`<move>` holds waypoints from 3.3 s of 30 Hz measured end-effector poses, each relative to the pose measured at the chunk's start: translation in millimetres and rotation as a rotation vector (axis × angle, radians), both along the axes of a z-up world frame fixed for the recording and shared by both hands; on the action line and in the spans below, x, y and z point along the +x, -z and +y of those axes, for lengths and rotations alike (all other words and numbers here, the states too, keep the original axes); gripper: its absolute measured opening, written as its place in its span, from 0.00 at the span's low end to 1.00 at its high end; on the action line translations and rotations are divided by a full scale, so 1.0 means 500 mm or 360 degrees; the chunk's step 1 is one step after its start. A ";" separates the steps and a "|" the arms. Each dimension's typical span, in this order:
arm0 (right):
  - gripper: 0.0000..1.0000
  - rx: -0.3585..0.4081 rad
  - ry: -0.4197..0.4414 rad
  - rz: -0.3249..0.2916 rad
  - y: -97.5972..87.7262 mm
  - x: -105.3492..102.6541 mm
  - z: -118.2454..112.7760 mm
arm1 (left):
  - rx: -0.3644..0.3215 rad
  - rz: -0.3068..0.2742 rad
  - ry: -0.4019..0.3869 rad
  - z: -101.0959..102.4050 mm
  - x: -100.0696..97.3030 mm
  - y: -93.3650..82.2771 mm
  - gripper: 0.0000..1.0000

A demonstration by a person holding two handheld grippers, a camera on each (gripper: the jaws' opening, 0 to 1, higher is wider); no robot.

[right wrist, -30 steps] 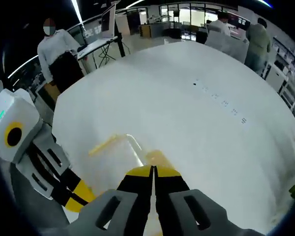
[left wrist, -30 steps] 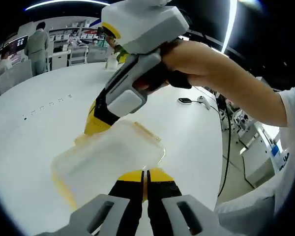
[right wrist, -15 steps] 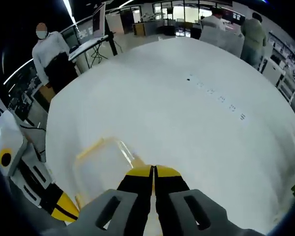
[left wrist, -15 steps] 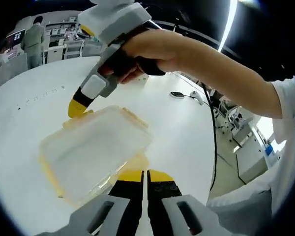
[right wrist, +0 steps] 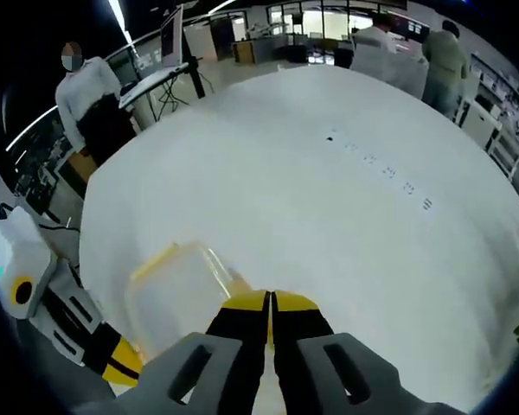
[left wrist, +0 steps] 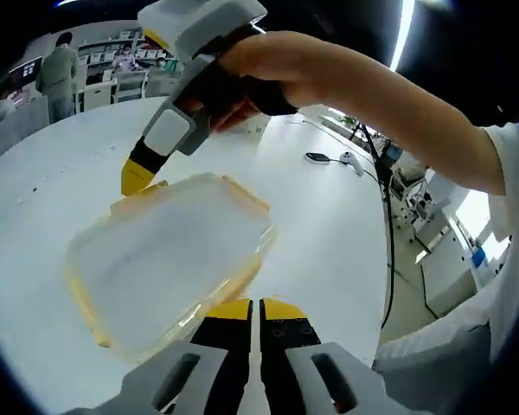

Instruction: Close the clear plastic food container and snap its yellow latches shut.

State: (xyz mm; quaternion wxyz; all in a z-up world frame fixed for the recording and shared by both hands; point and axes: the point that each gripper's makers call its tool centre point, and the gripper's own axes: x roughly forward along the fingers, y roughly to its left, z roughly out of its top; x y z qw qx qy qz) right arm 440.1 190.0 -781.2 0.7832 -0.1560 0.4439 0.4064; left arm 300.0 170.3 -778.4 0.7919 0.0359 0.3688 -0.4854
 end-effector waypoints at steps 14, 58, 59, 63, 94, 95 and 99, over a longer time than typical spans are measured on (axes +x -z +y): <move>0.14 -0.0001 -0.0301 -0.0076 -0.035 -0.012 0.004 | 0.0041 -0.0404 0.0100 0.030 0.086 -0.085 0.17; 0.33 -0.0144 -0.0830 0.0308 -0.001 -0.086 -0.004 | 0.0533 -0.0831 0.0816 0.000 0.076 -0.007 0.31; 0.33 -0.0144 -0.0833 0.0309 -0.002 -0.088 -0.004 | 0.0541 -0.0843 0.0824 0.000 0.076 -0.007 0.31; 0.33 -0.0157 -0.0829 0.0317 -0.001 -0.088 -0.004 | 0.0543 -0.0842 0.0822 0.000 0.077 -0.007 0.31; 0.31 -0.0110 -0.0795 0.0348 0.000 -0.097 -0.003 | 0.0645 -0.0966 0.0876 -0.002 0.077 0.002 0.28; 0.31 -0.0113 -0.0796 0.0350 0.000 -0.098 -0.003 | 0.0645 -0.0968 0.0877 -0.002 0.077 0.002 0.28; 0.31 -0.0124 -0.0802 0.0347 0.001 -0.091 -0.003 | 0.0691 -0.1011 0.0865 0.000 0.080 0.004 0.27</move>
